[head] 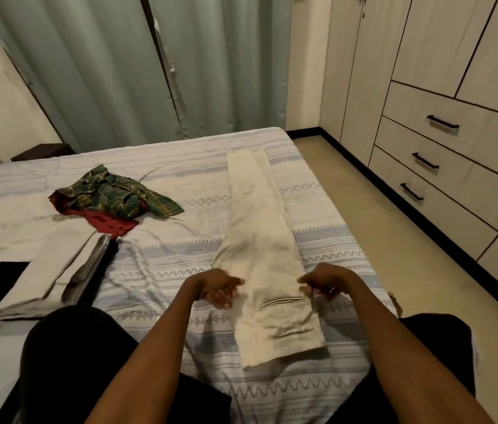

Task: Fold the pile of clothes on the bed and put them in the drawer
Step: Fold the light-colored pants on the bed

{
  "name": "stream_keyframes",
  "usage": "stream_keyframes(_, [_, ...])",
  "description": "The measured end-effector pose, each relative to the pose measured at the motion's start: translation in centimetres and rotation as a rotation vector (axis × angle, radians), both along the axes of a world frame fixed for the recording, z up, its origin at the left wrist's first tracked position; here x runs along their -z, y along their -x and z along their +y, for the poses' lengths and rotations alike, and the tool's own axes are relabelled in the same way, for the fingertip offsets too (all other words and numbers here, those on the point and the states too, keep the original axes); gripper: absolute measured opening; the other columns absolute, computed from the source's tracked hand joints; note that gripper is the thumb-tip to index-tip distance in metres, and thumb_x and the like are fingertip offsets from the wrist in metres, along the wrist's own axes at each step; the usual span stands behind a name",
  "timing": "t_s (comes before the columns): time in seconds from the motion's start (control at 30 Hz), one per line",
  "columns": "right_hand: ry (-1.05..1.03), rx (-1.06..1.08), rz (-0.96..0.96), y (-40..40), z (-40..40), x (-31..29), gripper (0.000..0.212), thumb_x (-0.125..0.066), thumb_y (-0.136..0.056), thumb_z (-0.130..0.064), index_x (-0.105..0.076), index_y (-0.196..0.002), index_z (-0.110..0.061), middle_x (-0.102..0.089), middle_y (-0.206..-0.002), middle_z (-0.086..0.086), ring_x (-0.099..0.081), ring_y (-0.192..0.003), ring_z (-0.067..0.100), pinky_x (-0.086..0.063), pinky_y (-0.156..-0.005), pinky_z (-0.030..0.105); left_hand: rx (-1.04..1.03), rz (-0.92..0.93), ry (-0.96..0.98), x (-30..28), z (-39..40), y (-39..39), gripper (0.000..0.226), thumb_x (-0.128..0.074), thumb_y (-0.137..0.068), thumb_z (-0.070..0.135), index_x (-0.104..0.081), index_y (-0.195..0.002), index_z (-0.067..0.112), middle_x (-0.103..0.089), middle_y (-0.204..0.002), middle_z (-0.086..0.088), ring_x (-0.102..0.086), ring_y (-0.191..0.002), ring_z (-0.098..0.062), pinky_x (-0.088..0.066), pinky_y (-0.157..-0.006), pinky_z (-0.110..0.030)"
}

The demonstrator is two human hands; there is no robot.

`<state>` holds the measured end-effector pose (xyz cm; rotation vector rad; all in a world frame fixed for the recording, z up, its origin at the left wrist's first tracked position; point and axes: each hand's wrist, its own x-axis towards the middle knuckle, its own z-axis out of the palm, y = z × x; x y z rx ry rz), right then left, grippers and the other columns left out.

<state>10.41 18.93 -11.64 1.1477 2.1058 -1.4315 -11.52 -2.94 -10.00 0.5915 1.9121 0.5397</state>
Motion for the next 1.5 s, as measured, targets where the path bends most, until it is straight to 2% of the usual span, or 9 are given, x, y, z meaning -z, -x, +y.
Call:
stream_keyframes(0.13, [-0.574, 0.146, 0.330, 4.4, -1.2, 2.4, 0.026, -0.060, -0.096, -0.035, -0.073, -0.083, -0.016, -0.075, -0.088, 0.005, -0.071, -0.084, 0.023, -0.047, -0.072, 0.031, -0.219, 0.779, -0.539, 2.8, 2.3, 1.0, 0.030, -0.048, -0.098, 0.030, -0.070, -0.090, 0.012, -0.067, -0.089, -0.010, -0.065, -0.086, -0.031, -0.043, -0.069, -0.031])
stream_keyframes(0.23, [-0.902, -0.094, 0.453, 7.2, -2.7, 4.9, 0.036, -0.055, -0.093, -0.033, -0.069, -0.122, -0.016, -0.066, -0.124, 0.011, -0.062, -0.115, 0.032, -0.052, -0.095, 0.042, 0.125, 1.053, -0.428, 5.7, 4.0, 1.0, 0.061, -0.031, -0.094, 0.048, -0.051, -0.142, 0.017, -0.051, -0.145, -0.014, -0.045, -0.134, -0.038, -0.036, -0.109, -0.043])
stream_keyframes(0.3, [-0.944, -0.283, 0.351, 8.0, -3.1, 6.9, 0.051, -0.042, -0.099, -0.041, -0.052, -0.143, -0.019, -0.050, -0.149, 0.009, -0.045, -0.138, 0.033, -0.039, -0.112, 0.048, 0.302, 1.020, -0.136, 7.1, 4.6, 0.8, 0.076, -0.014, -0.092, 0.064, -0.021, -0.157, 0.027, -0.021, -0.164, -0.007, -0.017, -0.151, -0.033, -0.014, -0.120, -0.049])
stream_keyframes(0.37, [-0.920, -0.281, 0.190, 8.0, -3.2, 7.7, 0.053, -0.031, -0.105, -0.046, -0.038, -0.153, -0.024, -0.032, -0.162, 0.001, -0.028, -0.149, 0.026, -0.021, -0.119, 0.049, 0.360, 1.007, 0.033, 8.3, 4.9, 1.0, 0.075, -0.012, -0.093, 0.070, -0.028, -0.154, 0.030, -0.026, -0.162, -0.005, -0.024, -0.148, -0.030, -0.018, -0.116, -0.051])
stream_keyframes(0.53, [-0.976, -0.086, 0.152, 11.2, -1.1, 7.1, 0.055, -0.036, -0.100, -0.041, -0.061, -0.134, -0.005, -0.057, -0.141, 0.019, -0.053, -0.132, 0.036, -0.041, -0.108, 0.053, 0.317, 1.195, -0.148, 7.1, 8.5, 2.6, 0.055, -0.025, -0.098, 0.052, -0.067, -0.112, 0.019, -0.067, -0.118, -0.006, -0.063, -0.105, -0.031, -0.045, -0.089, -0.043])
stream_keyframes(0.63, [-0.957, -0.278, 0.214, 14.0, 1.2, 7.5, 0.064, -0.021, -0.099, -0.046, -0.049, -0.146, -0.014, -0.043, -0.155, 0.009, -0.040, -0.143, 0.032, -0.030, -0.116, 0.050, 0.345, 1.117, -0.106, 7.7, 10.2, 4.3, 0.054, -0.029, -0.099, 0.047, -0.062, -0.130, 0.018, -0.058, -0.140, -0.010, -0.055, -0.127, -0.034, -0.043, -0.103, -0.051])
stream_keyframes(0.73, [-0.933, -0.306, 0.149, 15.7, 3.3, 7.9, 0.057, -0.025, -0.107, -0.046, -0.030, -0.157, -0.020, -0.024, -0.165, 0.003, -0.018, -0.153, 0.027, -0.012, -0.121, 0.050, 0.385, 1.035, -0.031, 8.7, 12.1, 6.2, 0.061, -0.017, -0.101, 0.054, -0.036, -0.151, 0.025, -0.030, -0.161, -0.008, -0.025, -0.148, -0.034, -0.018, -0.118, -0.054])
stream_keyframes(0.97, [-0.993, -0.383, 0.188, 24.3, 11.3, 8.9, 0.056, -0.021, -0.107, -0.043, -0.031, -0.157, -0.020, -0.028, -0.164, 0.005, -0.016, -0.153, 0.032, -0.012, -0.123, 0.050, 0.304, 0.902, -0.065, 9.6, 18.9, 13.3, 0.064, -0.011, -0.102, 0.059, -0.004, -0.159, 0.031, 0.010, -0.166, -0.003, 0.007, -0.152, -0.034, 0.001, -0.121, -0.048])
stream_keyframes(1.5, [-0.932, -0.264, 0.170, 49.7, 35.9, 11.3, 0.060, -0.018, -0.105, -0.056, -0.009, -0.160, -0.035, -0.002, -0.169, 0.001, -0.001, -0.155, 0.027, 0.001, -0.123, 0.048, 0.223, 0.851, -0.266, 13.0, 42.1, 37.9, 0.072, -0.001, -0.096, 0.065, -0.005, -0.159, 0.029, 0.011, -0.166, -0.007, 0.008, -0.153, -0.026, -0.004, -0.122, -0.050])
